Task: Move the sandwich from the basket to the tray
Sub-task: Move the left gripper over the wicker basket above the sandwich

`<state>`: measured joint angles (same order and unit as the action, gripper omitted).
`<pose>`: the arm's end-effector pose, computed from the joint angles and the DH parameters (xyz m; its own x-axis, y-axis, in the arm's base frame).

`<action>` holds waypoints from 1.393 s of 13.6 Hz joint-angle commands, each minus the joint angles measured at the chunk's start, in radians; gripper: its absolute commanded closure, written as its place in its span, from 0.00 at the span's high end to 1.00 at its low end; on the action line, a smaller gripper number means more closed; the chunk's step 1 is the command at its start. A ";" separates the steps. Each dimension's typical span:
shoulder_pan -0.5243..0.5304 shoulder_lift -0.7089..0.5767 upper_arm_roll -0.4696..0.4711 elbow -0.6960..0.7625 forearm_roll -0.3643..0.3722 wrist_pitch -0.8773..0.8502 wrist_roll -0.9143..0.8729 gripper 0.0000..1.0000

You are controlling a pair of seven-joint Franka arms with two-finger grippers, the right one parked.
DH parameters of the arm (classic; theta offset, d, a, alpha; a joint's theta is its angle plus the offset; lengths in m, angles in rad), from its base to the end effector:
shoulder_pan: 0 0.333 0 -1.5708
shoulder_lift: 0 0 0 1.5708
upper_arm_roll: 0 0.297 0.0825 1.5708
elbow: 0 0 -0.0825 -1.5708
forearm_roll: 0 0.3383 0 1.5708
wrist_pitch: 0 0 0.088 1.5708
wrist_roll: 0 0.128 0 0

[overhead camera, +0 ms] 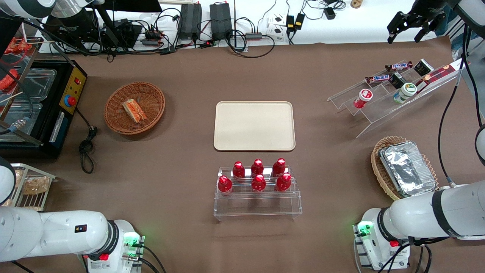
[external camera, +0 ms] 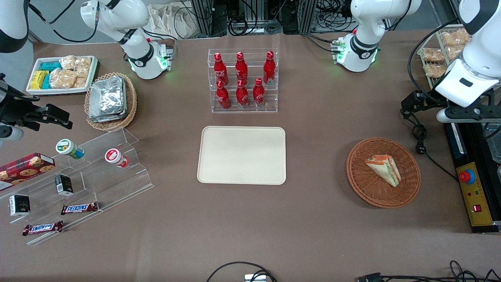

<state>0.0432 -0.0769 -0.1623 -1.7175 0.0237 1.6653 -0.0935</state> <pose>0.4906 -0.0586 0.5679 0.9993 -0.0277 0.0269 -0.0268 -0.9991 -0.0337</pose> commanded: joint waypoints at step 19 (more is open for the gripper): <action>0.000 0.037 0.047 -0.430 0.008 0.511 -0.325 0.99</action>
<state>0.0439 -0.0428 -0.1364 -2.0465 0.0242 2.0612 -0.3561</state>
